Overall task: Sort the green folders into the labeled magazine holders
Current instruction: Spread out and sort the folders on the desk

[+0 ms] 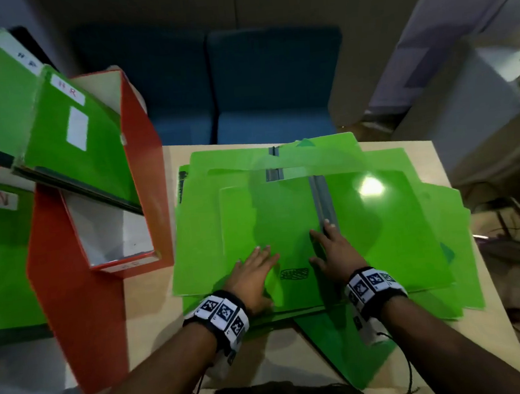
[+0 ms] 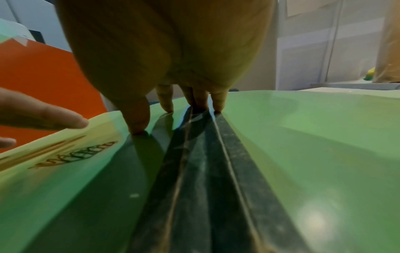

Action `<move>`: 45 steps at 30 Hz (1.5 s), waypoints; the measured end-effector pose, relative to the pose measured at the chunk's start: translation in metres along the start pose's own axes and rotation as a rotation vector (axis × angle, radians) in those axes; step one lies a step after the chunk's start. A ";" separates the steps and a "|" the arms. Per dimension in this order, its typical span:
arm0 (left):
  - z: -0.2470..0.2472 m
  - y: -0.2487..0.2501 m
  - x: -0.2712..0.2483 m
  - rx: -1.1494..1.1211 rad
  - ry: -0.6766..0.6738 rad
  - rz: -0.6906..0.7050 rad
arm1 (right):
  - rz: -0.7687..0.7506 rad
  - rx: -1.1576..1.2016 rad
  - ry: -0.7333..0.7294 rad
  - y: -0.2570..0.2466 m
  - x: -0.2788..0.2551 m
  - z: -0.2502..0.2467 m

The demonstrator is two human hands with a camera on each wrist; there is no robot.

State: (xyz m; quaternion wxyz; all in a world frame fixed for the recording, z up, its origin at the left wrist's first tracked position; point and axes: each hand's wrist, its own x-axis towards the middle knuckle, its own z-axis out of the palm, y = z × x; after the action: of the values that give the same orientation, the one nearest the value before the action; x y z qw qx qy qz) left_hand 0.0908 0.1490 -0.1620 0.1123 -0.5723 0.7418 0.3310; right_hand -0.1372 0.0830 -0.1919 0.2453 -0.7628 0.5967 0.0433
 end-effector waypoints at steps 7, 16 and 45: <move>0.024 -0.019 -0.020 0.166 -0.126 -0.078 | -0.170 0.059 -0.149 -0.003 -0.003 -0.002; 0.040 -0.035 -0.050 0.201 -0.203 -0.181 | -0.538 -0.286 -0.258 -0.004 -0.038 0.015; -0.102 -0.046 -0.143 -0.123 0.544 0.198 | -0.695 0.071 0.431 0.023 -0.070 -0.138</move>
State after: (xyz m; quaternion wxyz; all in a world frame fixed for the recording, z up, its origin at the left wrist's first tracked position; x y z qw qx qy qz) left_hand 0.2012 0.1908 -0.0231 -0.1584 -0.5705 0.7756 0.2190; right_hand -0.2095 0.0820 -0.0530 0.1409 -0.9016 0.3424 -0.2237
